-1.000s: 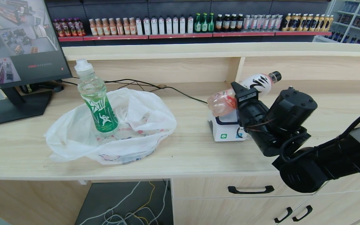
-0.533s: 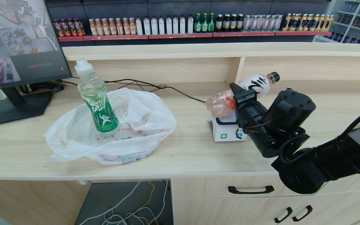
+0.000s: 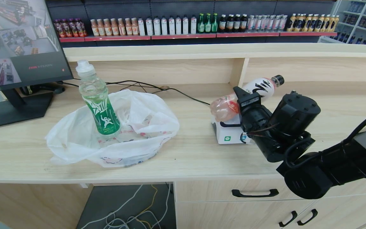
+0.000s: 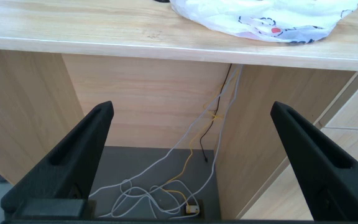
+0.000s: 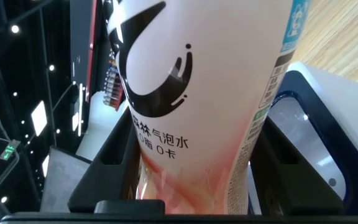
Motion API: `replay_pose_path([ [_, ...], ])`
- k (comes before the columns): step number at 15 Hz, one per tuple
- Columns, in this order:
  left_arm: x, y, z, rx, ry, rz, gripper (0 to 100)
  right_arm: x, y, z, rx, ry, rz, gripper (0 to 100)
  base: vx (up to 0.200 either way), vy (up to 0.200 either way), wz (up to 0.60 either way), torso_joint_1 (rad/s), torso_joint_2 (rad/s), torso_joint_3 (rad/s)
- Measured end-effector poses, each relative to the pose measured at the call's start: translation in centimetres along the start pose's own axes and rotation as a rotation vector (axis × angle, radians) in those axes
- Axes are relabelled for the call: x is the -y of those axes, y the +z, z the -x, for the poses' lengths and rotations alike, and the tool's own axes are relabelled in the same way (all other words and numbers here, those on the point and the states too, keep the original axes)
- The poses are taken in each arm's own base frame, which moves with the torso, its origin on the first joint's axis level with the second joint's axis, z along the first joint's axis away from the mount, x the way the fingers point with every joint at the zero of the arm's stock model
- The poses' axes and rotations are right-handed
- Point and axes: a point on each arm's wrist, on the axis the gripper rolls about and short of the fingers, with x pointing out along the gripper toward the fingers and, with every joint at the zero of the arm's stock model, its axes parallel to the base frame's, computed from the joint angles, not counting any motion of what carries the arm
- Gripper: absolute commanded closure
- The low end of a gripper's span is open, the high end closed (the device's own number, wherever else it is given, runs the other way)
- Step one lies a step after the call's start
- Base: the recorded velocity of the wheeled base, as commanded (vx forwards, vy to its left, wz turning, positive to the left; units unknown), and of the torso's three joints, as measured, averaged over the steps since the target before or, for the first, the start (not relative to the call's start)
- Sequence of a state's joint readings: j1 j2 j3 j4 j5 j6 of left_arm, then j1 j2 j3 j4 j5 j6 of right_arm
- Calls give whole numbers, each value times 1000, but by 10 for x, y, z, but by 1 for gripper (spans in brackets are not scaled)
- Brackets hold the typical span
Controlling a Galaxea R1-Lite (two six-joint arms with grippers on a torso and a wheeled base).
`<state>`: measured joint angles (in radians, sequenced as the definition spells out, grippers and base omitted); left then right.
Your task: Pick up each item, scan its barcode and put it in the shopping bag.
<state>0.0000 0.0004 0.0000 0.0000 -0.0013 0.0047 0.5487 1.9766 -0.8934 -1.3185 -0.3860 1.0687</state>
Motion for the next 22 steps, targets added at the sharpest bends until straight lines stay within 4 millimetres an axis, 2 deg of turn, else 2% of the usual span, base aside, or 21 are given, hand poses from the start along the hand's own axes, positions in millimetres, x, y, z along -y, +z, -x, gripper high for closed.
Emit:
replay_pose_path([
  [6, 0, 0, 0, 0, 0, 0, 0, -17, 8, 1, 24, 49, 26, 100, 0, 0, 0, 0, 0, 0],
  [11, 0, 0, 0, 0, 0, 0, 0, -51, 20, 14, 54, 145, 159, 100, 0, 0, 0, 0, 0, 0],
  [13, 0, 0, 0, 0, 0, 0, 0, -63, 22, 20, 73, 188, 282, 100, 0, 0, 0, 0, 0, 0],
  [15, 0, 0, 0, 0, 0, -1, 0, -67, 28, 21, 110, 195, 463, 100, 0, 0, 0, 0, 0, 0],
  [19, 0, 0, 0, 0, 0, -1, 0, -69, 50, 22, 205, 244, 928, 100, 0, 0, 0, 0, 0, 0],
  [22, 0, 0, 0, 0, 0, -1, 0, -58, 62, 33, 251, 328, 1165, 100, 0, 0, 0, 0, 0, 0],
])
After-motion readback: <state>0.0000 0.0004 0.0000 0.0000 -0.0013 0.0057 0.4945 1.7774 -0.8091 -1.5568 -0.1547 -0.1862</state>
